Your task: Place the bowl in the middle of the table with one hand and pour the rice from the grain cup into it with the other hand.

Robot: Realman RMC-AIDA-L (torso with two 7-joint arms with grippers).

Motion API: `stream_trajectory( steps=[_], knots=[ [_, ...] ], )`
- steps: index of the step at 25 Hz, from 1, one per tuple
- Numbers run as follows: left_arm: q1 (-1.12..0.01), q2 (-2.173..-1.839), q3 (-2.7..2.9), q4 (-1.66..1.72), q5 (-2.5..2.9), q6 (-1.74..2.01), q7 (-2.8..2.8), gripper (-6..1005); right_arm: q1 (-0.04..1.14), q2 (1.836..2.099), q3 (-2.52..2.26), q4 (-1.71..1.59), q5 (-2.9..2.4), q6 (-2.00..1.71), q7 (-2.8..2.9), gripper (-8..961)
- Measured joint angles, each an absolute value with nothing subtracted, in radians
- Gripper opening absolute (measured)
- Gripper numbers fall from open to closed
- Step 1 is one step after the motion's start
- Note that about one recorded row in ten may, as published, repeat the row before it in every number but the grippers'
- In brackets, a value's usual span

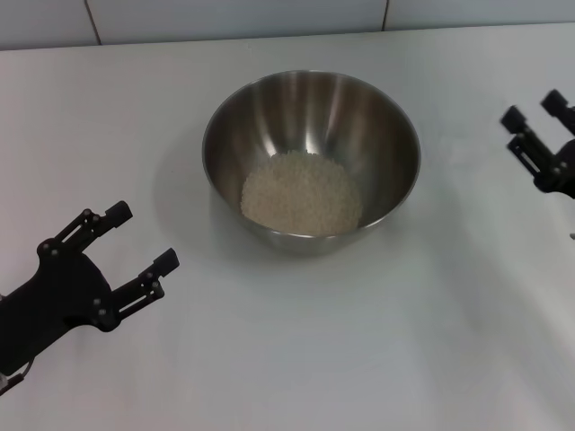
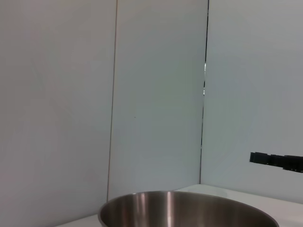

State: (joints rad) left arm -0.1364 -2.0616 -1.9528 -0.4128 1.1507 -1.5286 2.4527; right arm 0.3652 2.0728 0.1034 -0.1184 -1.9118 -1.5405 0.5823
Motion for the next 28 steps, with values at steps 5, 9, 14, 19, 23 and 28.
stream_trajectory(
  steps=[5,9,14,19,23,28],
  knots=[
    [-0.137,-2.062,-1.953,-0.415,1.154,-1.528,2.453,840,0.399,2.059,-0.058,-0.204,-1.912,-1.555,0.694,665],
    [-0.138,-2.06,-1.953,-0.415,1.16,-1.528,2.453,840,0.416,2.042,-0.221,-0.254,-1.912,-1.581,0.736,694],
    [-0.14,-2.06,-1.951,-0.414,1.162,-1.531,2.453,840,0.425,2.014,-0.397,-0.291,-1.912,-1.604,0.783,694],
    [-0.14,-2.059,-1.945,-0.415,1.163,-1.536,2.453,840,0.424,1.984,-0.475,-0.295,-1.926,-1.606,0.796,695],
    [-0.144,-2.057,-1.944,-0.416,1.164,-1.537,2.45,840,0.406,1.975,-0.485,-0.32,-1.993,-1.629,0.803,695],
    [-0.149,-2.052,-1.943,-0.434,1.195,-1.537,2.438,840,0.401,1.976,-0.489,-0.33,-2.0,-1.642,0.799,694]
  ],
)
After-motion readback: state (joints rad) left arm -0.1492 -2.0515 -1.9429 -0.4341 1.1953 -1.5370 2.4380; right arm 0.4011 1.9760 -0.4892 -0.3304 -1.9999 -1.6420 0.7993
